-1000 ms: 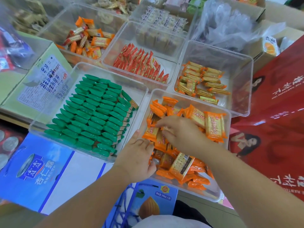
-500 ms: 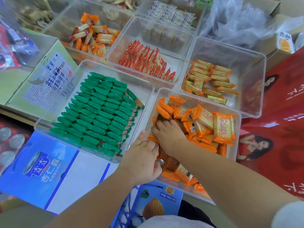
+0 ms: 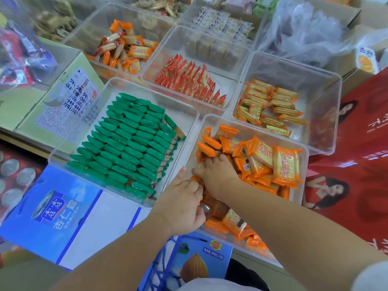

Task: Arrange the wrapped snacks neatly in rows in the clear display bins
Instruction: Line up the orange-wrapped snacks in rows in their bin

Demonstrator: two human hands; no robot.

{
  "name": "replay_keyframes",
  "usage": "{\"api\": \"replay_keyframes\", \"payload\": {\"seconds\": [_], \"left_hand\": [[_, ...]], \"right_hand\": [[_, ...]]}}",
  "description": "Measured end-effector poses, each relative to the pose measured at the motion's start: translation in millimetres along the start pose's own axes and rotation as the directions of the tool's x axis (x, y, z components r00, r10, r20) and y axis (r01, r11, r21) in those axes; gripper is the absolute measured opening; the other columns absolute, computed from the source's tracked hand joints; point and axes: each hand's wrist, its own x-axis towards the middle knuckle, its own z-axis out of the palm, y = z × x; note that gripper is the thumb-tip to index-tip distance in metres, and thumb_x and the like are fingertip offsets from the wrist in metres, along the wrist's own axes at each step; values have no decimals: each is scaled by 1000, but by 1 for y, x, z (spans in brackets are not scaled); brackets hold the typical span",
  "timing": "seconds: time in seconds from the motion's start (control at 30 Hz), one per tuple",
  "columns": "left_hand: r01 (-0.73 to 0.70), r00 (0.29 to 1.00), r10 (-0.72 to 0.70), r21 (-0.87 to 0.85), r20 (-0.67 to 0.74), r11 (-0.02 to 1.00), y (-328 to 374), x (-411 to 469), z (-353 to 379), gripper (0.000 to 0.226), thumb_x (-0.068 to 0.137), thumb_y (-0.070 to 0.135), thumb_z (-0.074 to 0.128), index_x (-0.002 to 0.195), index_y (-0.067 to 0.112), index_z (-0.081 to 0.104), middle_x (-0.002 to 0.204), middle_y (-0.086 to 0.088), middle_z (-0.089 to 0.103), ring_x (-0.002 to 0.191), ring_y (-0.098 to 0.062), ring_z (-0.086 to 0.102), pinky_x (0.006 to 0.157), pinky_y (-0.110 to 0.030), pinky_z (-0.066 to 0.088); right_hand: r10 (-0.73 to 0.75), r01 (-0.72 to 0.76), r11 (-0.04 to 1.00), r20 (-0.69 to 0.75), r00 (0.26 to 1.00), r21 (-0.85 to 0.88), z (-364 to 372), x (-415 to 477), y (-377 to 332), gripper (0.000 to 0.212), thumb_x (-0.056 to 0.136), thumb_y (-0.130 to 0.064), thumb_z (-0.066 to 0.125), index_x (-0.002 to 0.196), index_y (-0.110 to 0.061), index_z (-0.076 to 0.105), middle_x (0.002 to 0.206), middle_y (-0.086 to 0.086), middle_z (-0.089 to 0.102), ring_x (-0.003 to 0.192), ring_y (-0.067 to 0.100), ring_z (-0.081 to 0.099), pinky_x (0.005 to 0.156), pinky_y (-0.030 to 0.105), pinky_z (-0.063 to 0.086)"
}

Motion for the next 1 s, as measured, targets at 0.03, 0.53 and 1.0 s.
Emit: {"api": "replay_keyframes", "payload": {"seconds": [0.03,0.53,1.0], "left_hand": [[-4,1000,4,2,5,1000,0,0,1,62,86,48,30,124,12,62,114,-2,62,109,-19,57,122,-41,-19],[-23,1000,22,2,9,1000,0,-1,-2,59,85,47,37,120,9,66,120,-7,62,108,-22,60,124,-43,-11],[-3,999,2,-34,-37,999,1,-2,-1,61,85,48,38,126,11,63,121,-7,58,118,-24,49,126,-44,-5]], "right_hand": [[15,-15,1000,-3,1000,10,0,0,2,38,99,-36,45,137,-37,38,134,12,46,121,33,45,97,45,33],[22,12,960,-117,993,279,0,-7,22,25,90,-31,56,114,-23,56,102,0,67,102,26,60,85,39,36],[146,-38,664,-79,986,747,-2,-5,-2,27,104,-31,46,119,-22,67,111,3,71,101,25,63,82,38,49]]}}
